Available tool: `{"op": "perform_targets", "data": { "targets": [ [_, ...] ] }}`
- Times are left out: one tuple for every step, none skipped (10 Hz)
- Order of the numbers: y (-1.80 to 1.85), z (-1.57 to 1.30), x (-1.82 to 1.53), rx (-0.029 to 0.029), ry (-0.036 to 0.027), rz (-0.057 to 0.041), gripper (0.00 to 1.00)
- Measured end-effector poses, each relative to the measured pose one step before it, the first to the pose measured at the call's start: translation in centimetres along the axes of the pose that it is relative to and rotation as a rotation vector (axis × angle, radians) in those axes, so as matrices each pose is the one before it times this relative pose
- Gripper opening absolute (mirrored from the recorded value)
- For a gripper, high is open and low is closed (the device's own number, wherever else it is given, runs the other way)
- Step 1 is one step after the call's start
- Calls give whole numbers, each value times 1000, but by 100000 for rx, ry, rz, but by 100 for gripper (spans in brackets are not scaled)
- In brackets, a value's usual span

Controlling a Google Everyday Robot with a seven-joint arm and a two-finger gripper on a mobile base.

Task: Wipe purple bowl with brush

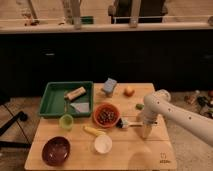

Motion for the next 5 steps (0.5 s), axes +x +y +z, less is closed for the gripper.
{"op": "perform_targets", "data": {
  "targets": [
    [-1, -28, -20, 103, -21, -48, 37],
    [-138, -238, -43, 261, -153, 142, 25],
    [-205, -358, -98, 443, -529, 366, 16],
    [45, -184, 100, -73, 463, -289, 6],
    [460, 23, -67, -961, 158, -343, 0]
  ]
}}
